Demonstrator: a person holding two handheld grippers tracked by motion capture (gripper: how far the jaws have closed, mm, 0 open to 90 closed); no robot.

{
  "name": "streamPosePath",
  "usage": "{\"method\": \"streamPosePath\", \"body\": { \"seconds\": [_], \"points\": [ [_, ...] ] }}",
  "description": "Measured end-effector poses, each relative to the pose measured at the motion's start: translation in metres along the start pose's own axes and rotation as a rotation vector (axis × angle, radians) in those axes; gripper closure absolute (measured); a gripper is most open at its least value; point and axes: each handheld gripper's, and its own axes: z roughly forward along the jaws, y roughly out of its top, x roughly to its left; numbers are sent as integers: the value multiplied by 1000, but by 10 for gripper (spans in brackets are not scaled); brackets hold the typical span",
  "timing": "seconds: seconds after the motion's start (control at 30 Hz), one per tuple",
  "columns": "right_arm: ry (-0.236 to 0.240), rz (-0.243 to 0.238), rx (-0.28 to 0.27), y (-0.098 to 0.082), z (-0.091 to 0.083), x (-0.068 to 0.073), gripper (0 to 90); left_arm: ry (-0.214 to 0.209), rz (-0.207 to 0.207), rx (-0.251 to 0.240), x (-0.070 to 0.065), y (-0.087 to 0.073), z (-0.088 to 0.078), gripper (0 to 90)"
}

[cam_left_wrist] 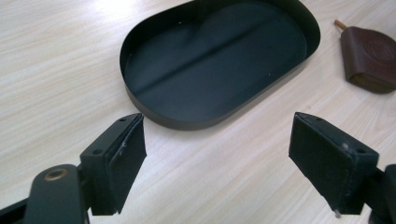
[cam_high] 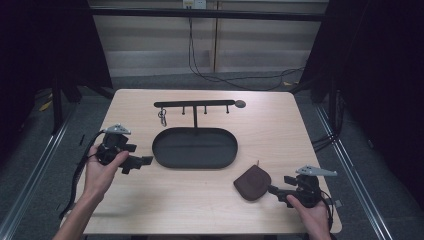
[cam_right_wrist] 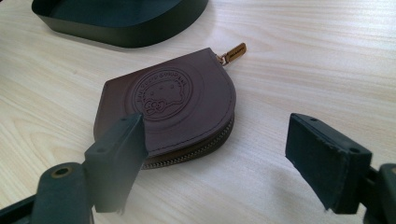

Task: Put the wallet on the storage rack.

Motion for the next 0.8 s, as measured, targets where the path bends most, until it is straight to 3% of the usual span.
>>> {"method": "streamPosePath", "body": {
  "seconds": [0.1,0.23,0.3,0.43,0.6,0.8],
  "points": [
    [0,-2,-7,0,-1,0,206,5,-20,-18,-1,-17,-5,205],
    [3,10,-7,0,0,-1,207,45,-49,-75,0,-42,-14,205],
    [5,14,-11,0,0,-1,209,57,-52,-80,0,-52,-16,205],
    [8,31,-22,0,-1,-3,209,49,-81,-112,-3,-71,-20,205],
    [8,39,9,1,0,-4,209,32,-115,-103,-10,-90,-15,204],
    [34,27,45,9,0,1,199,-22,-82,-70,-20,-104,-4,185]
  ]
}}
